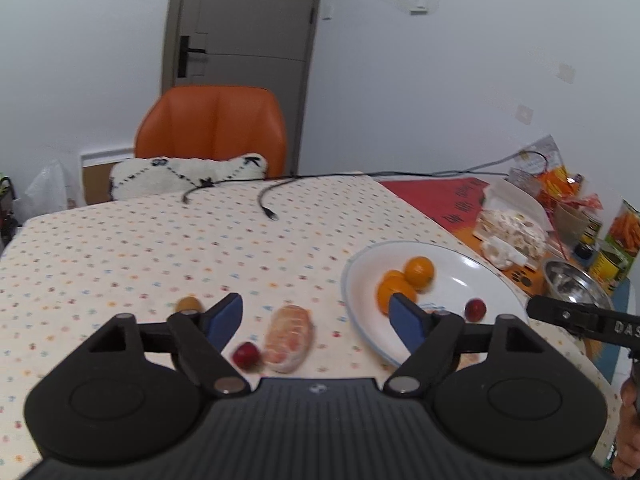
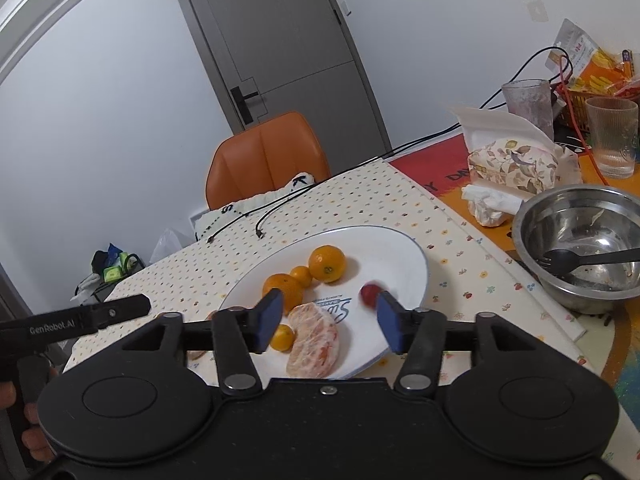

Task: Organize fruits
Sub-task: 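Move both tools back toward the remaining fruits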

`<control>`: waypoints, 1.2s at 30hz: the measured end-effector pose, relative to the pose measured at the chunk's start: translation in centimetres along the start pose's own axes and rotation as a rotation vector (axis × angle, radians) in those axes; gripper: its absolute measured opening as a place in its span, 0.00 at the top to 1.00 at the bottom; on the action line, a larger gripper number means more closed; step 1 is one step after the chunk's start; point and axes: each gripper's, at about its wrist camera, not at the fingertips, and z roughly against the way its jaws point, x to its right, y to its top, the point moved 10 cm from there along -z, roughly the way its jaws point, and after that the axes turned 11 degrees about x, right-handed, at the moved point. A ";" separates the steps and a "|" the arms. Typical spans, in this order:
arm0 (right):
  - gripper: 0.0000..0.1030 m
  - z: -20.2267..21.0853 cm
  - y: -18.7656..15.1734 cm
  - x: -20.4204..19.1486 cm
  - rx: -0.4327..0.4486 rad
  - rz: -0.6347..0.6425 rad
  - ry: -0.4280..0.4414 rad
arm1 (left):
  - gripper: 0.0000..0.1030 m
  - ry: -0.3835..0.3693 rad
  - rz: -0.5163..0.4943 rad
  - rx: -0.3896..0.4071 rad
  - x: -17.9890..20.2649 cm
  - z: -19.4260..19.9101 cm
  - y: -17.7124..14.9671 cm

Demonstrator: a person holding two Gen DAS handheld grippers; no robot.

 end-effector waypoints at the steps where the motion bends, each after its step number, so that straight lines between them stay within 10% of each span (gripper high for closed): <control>1: 0.42 0.0 -0.1 -0.3 -0.003 0.007 0.004 | 0.22 0.008 0.004 0.004 -0.5 0.2 0.1; 36: 0.30 -3.7 -3.7 -11.4 -0.091 0.109 0.164 | 0.19 0.207 0.147 0.011 -13.5 3.7 -2.1</control>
